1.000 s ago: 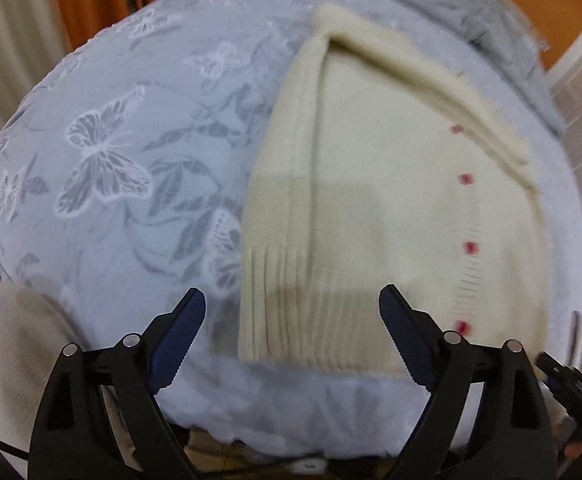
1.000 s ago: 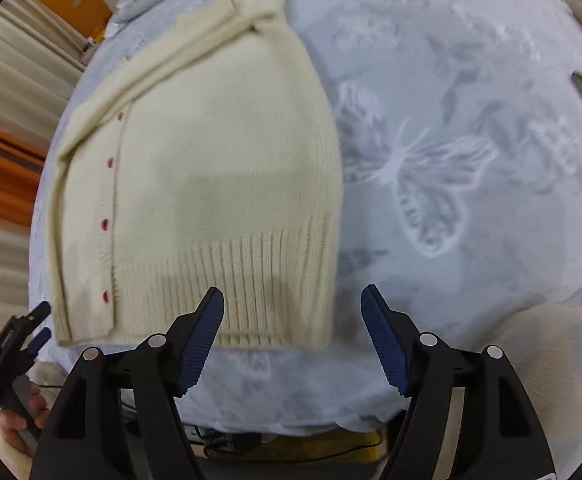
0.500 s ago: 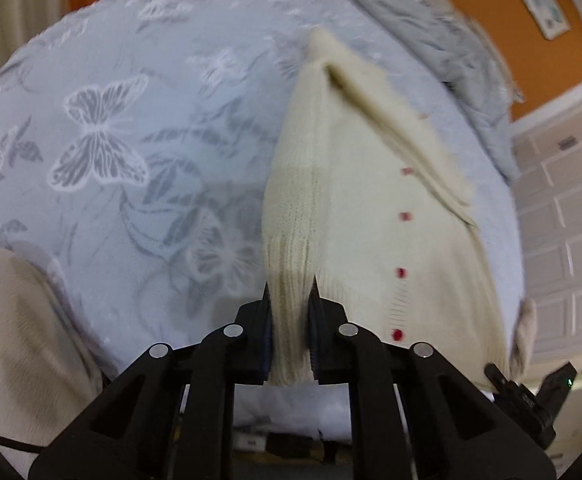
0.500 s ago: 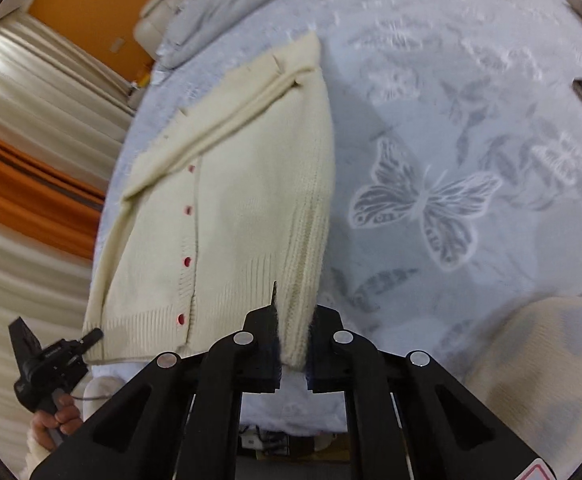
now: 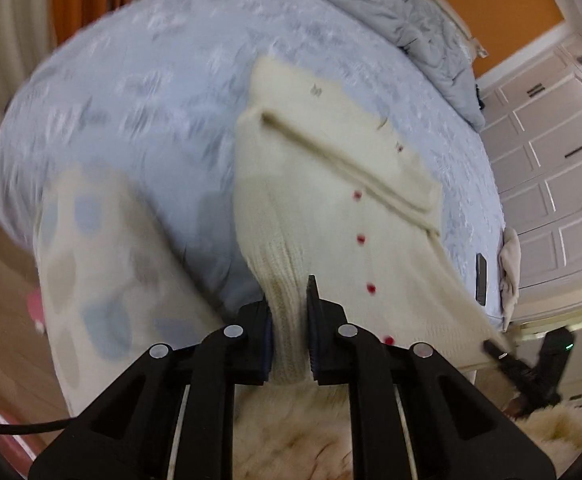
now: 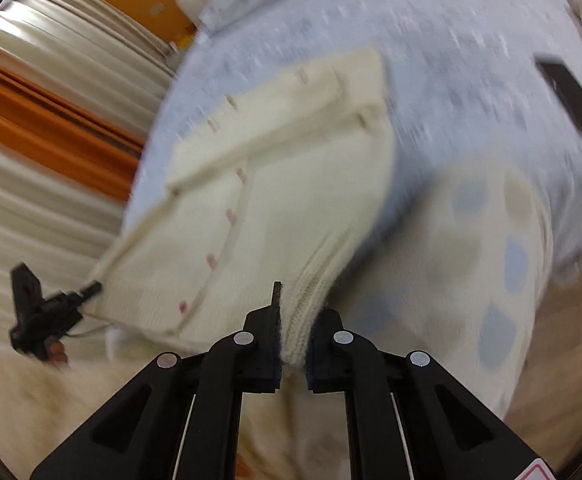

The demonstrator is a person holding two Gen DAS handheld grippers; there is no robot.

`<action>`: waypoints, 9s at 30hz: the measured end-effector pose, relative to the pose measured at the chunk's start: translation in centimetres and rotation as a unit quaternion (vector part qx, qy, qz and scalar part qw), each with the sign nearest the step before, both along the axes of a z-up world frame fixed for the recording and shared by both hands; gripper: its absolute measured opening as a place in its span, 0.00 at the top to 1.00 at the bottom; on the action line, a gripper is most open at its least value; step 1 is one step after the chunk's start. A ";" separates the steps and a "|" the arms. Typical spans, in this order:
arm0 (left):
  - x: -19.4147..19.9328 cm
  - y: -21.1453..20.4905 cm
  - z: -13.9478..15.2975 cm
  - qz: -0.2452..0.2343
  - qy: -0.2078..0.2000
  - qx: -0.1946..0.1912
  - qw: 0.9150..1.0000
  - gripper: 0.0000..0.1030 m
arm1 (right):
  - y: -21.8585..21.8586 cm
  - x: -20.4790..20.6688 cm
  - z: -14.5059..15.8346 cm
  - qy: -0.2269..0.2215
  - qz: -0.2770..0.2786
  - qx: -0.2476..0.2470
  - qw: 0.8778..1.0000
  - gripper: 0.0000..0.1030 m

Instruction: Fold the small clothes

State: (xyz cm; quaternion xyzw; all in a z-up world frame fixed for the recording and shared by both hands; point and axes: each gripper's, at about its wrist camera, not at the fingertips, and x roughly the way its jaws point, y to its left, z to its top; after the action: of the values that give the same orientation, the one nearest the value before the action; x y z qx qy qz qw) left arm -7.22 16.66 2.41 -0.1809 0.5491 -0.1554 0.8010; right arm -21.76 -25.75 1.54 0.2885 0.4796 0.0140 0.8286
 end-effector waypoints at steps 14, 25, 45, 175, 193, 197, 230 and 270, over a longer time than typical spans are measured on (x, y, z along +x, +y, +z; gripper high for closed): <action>29.5 -10.7 -7.3 0.037 -0.037 0.104 0.993 0.52 | -9.5 29.5 -5.8 -0.008 -0.146 -0.026 0.989 0.79; 28.9 -7.8 -10.4 0.049 -0.033 0.107 0.992 0.19 | -8.9 28.3 -9.3 0.035 -0.108 -0.162 0.980 0.43; 25.9 -9.3 -3.0 0.025 -0.089 0.023 0.995 0.87 | -7.2 24.8 0.0 -0.131 -0.099 -0.065 0.984 0.92; 17.6 -4.7 -14.1 0.103 0.102 0.112 0.983 0.67 | -6.2 20.1 -12.6 0.151 -0.089 -0.207 0.962 0.87; 17.6 -3.7 -13.8 0.137 0.100 0.039 0.985 0.48 | 1.2 25.0 -7.8 0.081 -0.016 -0.165 0.983 0.78; 18.0 -4.1 -14.2 0.129 0.110 0.038 0.985 0.48 | 3.9 27.2 -8.3 0.075 0.017 -0.169 0.983 0.78; 18.7 -4.1 -16.1 0.140 0.115 0.009 0.983 0.18 | 13.4 37.5 -13.5 0.114 0.144 -0.204 0.962 0.78; 21.7 -2.8 -15.8 0.167 0.113 0.018 0.979 0.61 | 22.6 41.2 -8.8 0.056 0.205 -0.165 0.963 0.83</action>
State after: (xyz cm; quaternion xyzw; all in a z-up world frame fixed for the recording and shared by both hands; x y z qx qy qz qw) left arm 14.46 13.88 -13.35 -0.2719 0.6012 0.0126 0.7513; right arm 19.43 -3.11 -7.29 0.0432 0.5700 0.0878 0.8158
